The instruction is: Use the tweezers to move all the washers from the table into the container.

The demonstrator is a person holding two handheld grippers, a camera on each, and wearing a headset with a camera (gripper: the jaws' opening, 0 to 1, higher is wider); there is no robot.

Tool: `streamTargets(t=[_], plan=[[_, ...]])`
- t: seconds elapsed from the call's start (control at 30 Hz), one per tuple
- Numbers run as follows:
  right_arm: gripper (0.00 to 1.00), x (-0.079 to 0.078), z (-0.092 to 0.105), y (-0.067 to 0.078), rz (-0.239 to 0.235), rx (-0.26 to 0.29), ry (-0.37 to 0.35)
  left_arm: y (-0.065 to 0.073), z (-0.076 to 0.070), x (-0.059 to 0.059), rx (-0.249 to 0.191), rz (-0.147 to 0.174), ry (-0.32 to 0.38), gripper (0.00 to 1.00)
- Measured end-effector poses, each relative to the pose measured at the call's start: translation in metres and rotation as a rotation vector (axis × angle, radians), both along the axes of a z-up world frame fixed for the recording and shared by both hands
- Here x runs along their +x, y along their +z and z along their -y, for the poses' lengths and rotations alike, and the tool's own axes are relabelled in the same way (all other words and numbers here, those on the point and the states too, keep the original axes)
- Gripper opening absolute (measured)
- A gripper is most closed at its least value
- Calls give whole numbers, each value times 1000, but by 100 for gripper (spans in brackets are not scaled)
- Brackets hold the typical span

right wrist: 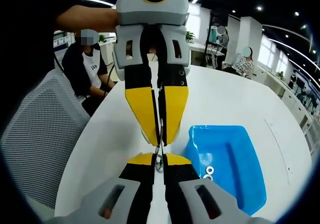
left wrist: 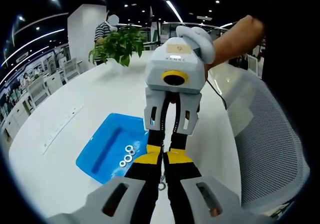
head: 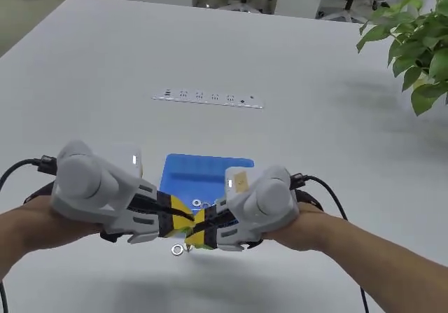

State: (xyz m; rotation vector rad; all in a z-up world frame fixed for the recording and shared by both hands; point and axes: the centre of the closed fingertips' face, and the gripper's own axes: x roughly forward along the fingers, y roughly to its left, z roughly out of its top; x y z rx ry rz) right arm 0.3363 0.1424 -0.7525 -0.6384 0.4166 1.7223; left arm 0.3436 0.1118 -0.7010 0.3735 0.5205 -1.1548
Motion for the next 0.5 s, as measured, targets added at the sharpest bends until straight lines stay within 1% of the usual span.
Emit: streamTargets(t=[0.13,0.2,0.33,0.5], plan=[[7,0,1,5,3,9,-2,4,0,0,-14,0,5,7],[7,-2,1,9,1,18,2,6,0,0,-25,0,9,8],[7,-4,2,13,9,18,3,9,-1,0,-42,-5,19,12],[7,-5,5,18,15,19,-1,10,-4,-2,-51,-6,28,20]])
